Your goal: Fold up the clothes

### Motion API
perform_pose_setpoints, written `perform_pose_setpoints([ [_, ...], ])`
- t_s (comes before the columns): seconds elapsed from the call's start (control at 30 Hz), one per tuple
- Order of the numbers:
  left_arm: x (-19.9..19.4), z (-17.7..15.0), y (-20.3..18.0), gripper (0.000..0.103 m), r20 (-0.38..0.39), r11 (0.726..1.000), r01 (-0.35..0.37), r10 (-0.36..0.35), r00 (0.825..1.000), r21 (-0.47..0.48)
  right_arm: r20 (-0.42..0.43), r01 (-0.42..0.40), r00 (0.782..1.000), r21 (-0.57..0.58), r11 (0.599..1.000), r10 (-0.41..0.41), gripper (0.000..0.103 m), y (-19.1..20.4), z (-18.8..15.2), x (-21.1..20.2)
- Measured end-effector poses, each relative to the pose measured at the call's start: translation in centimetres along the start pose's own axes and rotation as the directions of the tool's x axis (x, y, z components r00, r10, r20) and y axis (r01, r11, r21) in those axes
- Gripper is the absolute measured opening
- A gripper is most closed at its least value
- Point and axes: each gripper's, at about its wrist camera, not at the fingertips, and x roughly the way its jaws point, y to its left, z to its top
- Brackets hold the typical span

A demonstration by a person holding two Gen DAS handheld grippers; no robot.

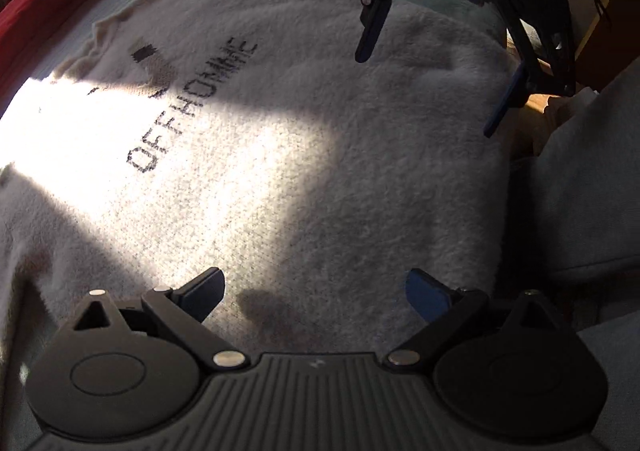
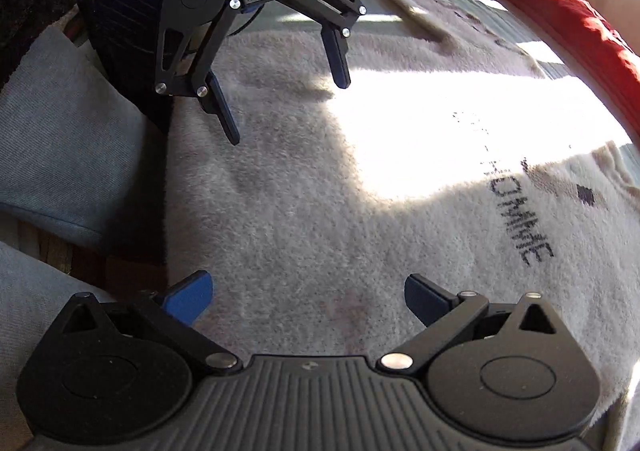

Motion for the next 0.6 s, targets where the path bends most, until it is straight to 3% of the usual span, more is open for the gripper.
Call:
perform_pose_setpoints([
  [0.07, 0.4, 0.0, -0.4, 0.096, 0.012, 0.999, 0.011, -0.011, 1.000, 0.041, 0.012, -0.027, 1.000, -0.068, 0.997, 0.028, 0.103, 1.0, 0.7, 1.4],
  [0.17, 1.0, 0.0, -0.9, 0.097, 0.028, 0.994, 0.026, -0.029, 0.999, 0.102, 0.014, -0.006, 1.000, -0.130, 0.992, 0.007, 0.103, 1.9, -0.1, 2.3],
  [0.37, 1.5, -1.2, -1.6, 0.099, 0.031, 0.977, 0.039, -0.046, 0.998, 0.209, -0.070, 0.028, 0.997, -0.092, 0.995, -0.035, 0.103, 1.8, -3.8, 0.1],
  [0.6, 0.3, -3.9, -0.3, 0.101, -0.063, 0.986, 0.037, -0.027, 0.998, 0.163, -0.234, 0.057, 0.968, -0.138, 0.989, -0.089, 0.103, 2.7, -8.1, -2.6],
])
